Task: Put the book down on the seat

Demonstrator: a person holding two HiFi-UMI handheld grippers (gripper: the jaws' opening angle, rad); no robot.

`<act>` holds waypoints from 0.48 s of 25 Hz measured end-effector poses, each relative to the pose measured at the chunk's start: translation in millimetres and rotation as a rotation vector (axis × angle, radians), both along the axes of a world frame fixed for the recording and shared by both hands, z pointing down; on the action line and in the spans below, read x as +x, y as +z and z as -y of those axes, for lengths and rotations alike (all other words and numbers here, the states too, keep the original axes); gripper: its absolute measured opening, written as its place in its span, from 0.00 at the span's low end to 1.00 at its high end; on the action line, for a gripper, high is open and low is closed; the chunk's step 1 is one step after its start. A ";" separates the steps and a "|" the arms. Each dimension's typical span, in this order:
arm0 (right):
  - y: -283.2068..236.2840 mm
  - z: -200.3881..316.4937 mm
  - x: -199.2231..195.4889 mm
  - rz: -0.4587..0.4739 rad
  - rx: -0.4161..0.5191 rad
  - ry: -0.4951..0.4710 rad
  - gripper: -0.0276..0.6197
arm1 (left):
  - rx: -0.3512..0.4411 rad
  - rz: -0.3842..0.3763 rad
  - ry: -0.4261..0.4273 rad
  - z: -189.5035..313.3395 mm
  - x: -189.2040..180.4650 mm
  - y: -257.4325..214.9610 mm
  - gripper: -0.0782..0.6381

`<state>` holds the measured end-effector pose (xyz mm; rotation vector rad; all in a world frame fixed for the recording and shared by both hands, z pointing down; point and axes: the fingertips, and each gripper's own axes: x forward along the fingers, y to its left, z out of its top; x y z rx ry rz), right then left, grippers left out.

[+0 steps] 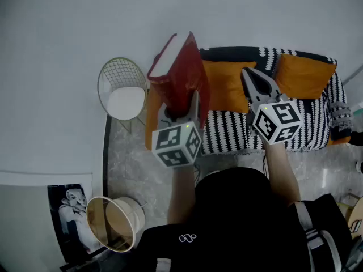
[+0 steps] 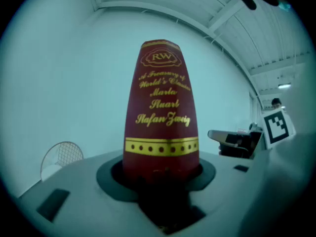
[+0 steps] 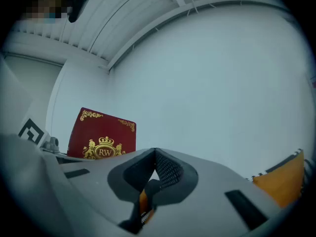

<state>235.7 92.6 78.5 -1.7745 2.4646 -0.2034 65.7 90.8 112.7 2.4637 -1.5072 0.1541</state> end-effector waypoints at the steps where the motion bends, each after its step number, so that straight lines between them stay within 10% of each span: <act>1: 0.0 0.4 -0.5 -0.001 0.000 -0.001 0.06 | 0.000 0.000 0.000 -0.4 0.3 0.1 0.40; 12: 0.9 0.0 -1.4 -0.007 -0.006 -0.005 0.06 | -0.006 -0.010 0.006 -2.3 2.3 0.8 0.40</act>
